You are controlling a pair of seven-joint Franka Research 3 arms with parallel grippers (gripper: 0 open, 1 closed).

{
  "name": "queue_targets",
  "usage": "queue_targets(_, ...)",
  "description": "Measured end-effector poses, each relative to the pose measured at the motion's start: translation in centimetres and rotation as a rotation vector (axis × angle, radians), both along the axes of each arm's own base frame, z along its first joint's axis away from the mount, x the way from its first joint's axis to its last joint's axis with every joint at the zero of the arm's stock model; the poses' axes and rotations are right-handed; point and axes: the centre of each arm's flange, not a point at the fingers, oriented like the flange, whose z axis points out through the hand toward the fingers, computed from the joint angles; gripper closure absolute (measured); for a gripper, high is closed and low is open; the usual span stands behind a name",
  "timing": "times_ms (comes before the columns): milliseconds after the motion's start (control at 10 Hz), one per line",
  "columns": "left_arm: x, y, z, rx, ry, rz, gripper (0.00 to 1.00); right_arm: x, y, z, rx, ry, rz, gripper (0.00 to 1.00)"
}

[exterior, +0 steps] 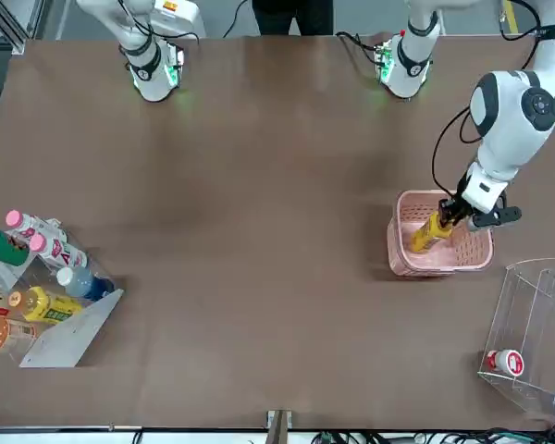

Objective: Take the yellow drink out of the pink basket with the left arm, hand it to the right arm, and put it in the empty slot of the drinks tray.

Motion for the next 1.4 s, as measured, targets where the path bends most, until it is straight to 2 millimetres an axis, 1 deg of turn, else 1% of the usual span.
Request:
queue_targets(100,0.1,0.0,0.2,0.0,-0.001,-0.001,0.66,0.0,0.0,0.0,0.0,0.0,0.0,0.0)
queue_targets(200,0.5,0.0,1.0,0.0,-0.006,-0.001,0.66,0.0,0.0,0.0,0.0,0.0,0.0,0.0)
queue_targets(300,1.2,-0.1,2.5,-0.001,-0.001,-0.003,0.66,0.0,0.0,0.0,0.0,0.0,0.0,0.0)
queue_targets(500,2.4,-0.1,6.4,-0.002,0.004,-0.004,0.66,0.0,0.0,0.0,0.0,0.0,0.0,0.0)
queue_targets(800,3.5,-0.1,11.5,-0.004,0.0,-0.006,0.66,0.0,0.0,0.0,0.0,0.0,0.0,0.0)
queue_targets(1100,4.1,-1.0,18.4,-0.006,-0.009,-0.022,0.66,0.0,0.0,0.0,0.0,0.0,0.0,0.0)
queue_targets(1300,4.2,-1.7,21.5,-0.008,-0.007,-0.035,0.66,0.0,0.0,0.0,0.0,0.0,0.0,0.0)
queue_targets(1400,4.5,-2.6,22.6,-0.019,-0.005,-0.045,0.66,0.0,0.0,0.0,0.0,0.0,0.0,0.0)
